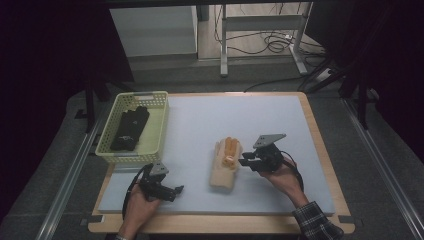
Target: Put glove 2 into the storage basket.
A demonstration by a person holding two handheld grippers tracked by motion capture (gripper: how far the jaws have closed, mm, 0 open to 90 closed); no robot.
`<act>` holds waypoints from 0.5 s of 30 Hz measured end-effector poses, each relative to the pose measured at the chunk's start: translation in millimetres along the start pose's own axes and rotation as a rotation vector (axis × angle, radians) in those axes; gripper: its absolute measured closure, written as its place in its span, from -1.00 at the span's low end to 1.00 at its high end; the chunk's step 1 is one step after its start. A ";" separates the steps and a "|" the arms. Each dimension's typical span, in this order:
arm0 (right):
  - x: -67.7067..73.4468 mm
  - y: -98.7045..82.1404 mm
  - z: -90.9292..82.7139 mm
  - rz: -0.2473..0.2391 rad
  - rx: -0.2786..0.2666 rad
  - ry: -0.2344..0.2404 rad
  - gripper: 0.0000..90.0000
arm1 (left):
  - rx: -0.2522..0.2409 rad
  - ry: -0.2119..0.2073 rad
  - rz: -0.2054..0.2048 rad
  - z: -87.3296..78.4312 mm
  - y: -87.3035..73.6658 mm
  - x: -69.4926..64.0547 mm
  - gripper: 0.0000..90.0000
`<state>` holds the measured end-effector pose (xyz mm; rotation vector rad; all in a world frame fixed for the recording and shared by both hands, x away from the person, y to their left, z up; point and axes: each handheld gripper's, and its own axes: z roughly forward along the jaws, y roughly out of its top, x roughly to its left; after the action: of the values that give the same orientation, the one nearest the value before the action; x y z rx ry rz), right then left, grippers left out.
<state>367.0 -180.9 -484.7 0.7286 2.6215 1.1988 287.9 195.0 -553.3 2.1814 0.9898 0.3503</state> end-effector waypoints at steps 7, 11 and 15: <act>12.7 -25.5 12.5 0.039 0.045 0.025 0.95 | 0.000 0.000 0.000 0.0 0.0 0.0 -0.99; 21.4 -32.4 24.0 0.027 0.067 0.047 0.96 | 0.000 0.000 0.000 0.0 0.0 0.0 -0.99; 27.0 -32.6 31.7 0.012 0.067 0.056 0.96 | 0.000 0.000 0.000 0.0 0.0 0.0 -0.99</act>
<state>342.7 -164.6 -528.8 0.7342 2.7187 1.1566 287.8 195.0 -553.3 2.1811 0.9898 0.3506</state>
